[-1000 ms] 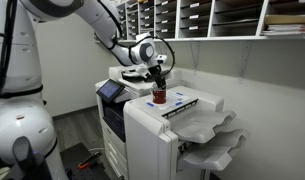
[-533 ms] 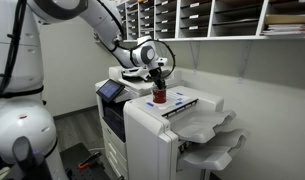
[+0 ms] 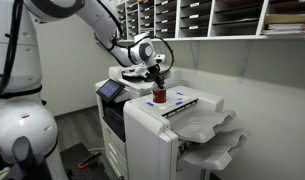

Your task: Remove the pen from the mug

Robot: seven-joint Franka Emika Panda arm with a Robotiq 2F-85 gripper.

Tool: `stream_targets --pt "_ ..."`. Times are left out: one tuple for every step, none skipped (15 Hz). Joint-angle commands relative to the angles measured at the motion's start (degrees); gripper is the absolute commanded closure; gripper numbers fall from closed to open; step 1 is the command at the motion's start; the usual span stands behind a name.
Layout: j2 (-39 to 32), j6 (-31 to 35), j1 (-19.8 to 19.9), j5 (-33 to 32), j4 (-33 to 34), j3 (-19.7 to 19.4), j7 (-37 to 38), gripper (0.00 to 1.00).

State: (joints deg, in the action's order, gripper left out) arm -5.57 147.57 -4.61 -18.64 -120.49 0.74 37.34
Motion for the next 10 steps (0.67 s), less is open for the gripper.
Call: stream_targets --pt "5.04 0.27 -0.65 -5.91 -2.19 -0.49 1.31 0.96" --pt "6.13 -0.43 -0.34 -7.14 -2.15 -0.13 1.39 0.96" --pt "6.93 -0.96 0.18 -7.22 -1.93 0.17 1.09 0.96" --pt "7.57 -1.36 0.66 -4.44 -1.78 0.47 -0.35 0.96" --pt "7.86 -2.12 1.04 -0.81 -1.18 0.55 -0.67 0.96" --pt "7.86 -2.24 1.62 0.32 -0.62 0.45 1.78 0.96" --pt "7.1 -1.84 2.37 1.38 0.52 0.24 4.36 0.96" --pt "6.43 -1.43 3.13 1.47 1.32 0.07 6.46 0.96" --pt "5.57 -0.93 3.86 1.85 2.27 -0.23 8.32 0.96" --pt "5.14 -0.82 4.41 2.15 2.98 -0.57 10.44 0.96"
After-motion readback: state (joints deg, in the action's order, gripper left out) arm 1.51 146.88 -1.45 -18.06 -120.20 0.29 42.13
